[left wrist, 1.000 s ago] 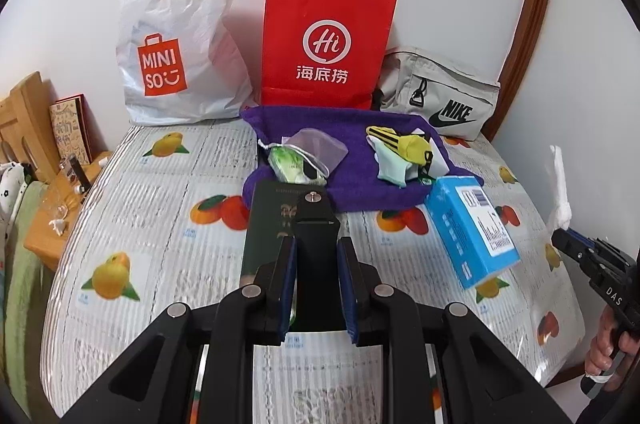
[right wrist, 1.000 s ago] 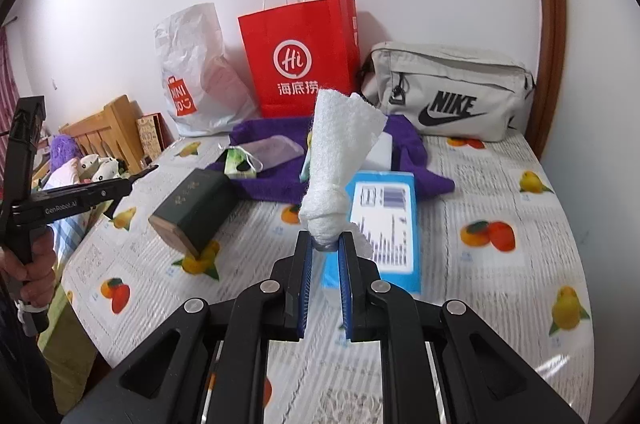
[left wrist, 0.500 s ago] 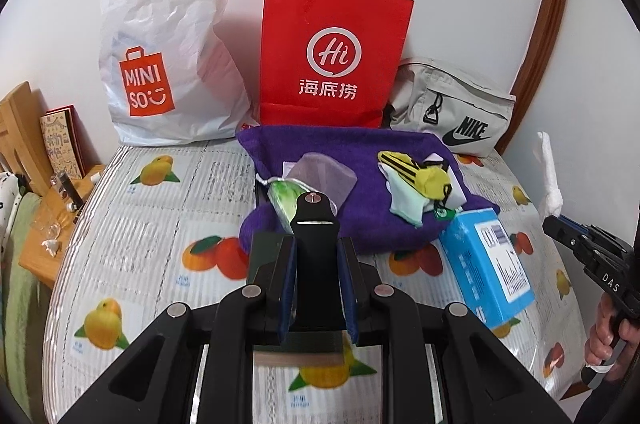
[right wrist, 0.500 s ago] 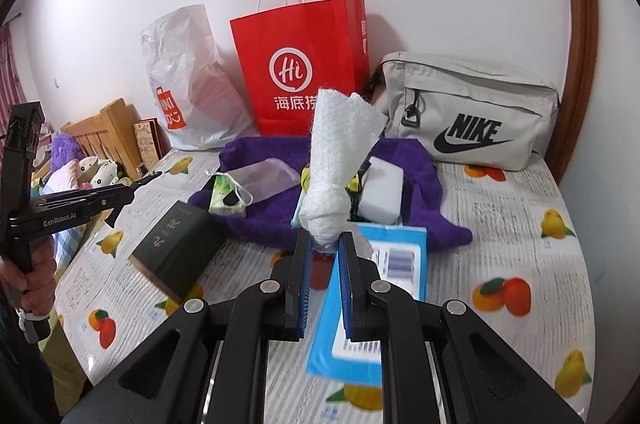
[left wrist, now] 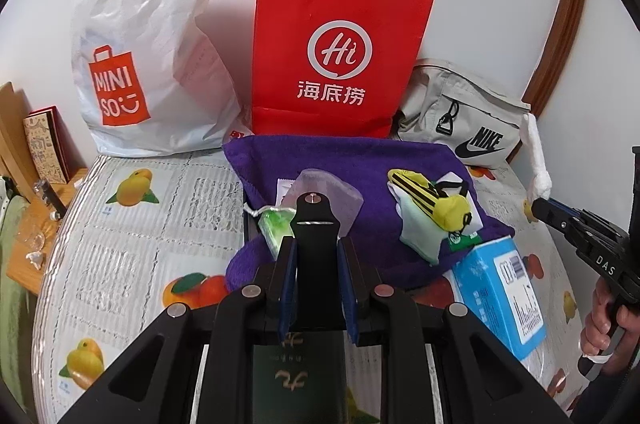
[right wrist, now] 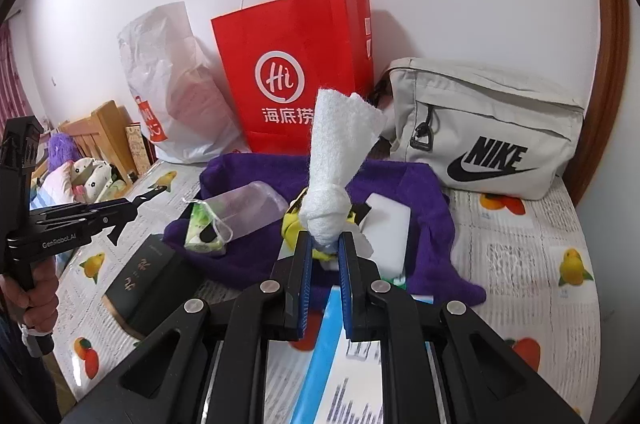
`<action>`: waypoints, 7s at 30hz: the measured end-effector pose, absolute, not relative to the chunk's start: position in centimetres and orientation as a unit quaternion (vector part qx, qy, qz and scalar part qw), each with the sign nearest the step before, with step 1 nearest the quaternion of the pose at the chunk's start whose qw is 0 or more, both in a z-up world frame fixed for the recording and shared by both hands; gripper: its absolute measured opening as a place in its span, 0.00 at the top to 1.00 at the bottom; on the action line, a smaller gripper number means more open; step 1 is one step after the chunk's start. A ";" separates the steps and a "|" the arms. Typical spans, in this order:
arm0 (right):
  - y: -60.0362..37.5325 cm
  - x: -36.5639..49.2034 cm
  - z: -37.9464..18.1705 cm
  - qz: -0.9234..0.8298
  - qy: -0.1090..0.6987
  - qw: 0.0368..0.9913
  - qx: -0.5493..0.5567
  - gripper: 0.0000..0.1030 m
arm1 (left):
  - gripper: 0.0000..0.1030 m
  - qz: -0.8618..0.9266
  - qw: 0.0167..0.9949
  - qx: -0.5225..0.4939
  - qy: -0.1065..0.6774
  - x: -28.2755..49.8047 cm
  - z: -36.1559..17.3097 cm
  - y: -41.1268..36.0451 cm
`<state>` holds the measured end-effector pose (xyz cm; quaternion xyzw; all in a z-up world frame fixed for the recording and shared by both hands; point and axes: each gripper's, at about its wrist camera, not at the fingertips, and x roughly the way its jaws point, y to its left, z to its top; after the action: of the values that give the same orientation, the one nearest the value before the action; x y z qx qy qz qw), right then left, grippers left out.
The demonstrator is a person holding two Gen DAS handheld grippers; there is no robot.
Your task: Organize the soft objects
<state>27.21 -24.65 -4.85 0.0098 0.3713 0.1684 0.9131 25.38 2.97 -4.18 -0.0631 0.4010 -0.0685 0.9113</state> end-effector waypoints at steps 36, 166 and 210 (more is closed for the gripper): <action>-26.0 39.1 -12.5 0.178 0.472 0.863 0.015 0.85 | 0.81 -0.076 0.890 -0.050 0.447 36.2 -8.9 0.3; -24.0 -2.6 3.5 0.036 0.321 0.946 0.031 0.01 | 0.03 -0.026 0.947 -0.009 0.321 -2.1 3.9 -2.7; -23.9 -2.7 3.7 0.035 0.322 0.946 0.030 0.01 | 0.03 -0.027 0.947 -0.007 0.321 -2.1 3.9 -2.7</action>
<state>-2.74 -23.90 3.71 0.0300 0.3218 0.0354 0.9457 -2.14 -2.67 3.94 -0.0071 0.3207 -0.0268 0.9468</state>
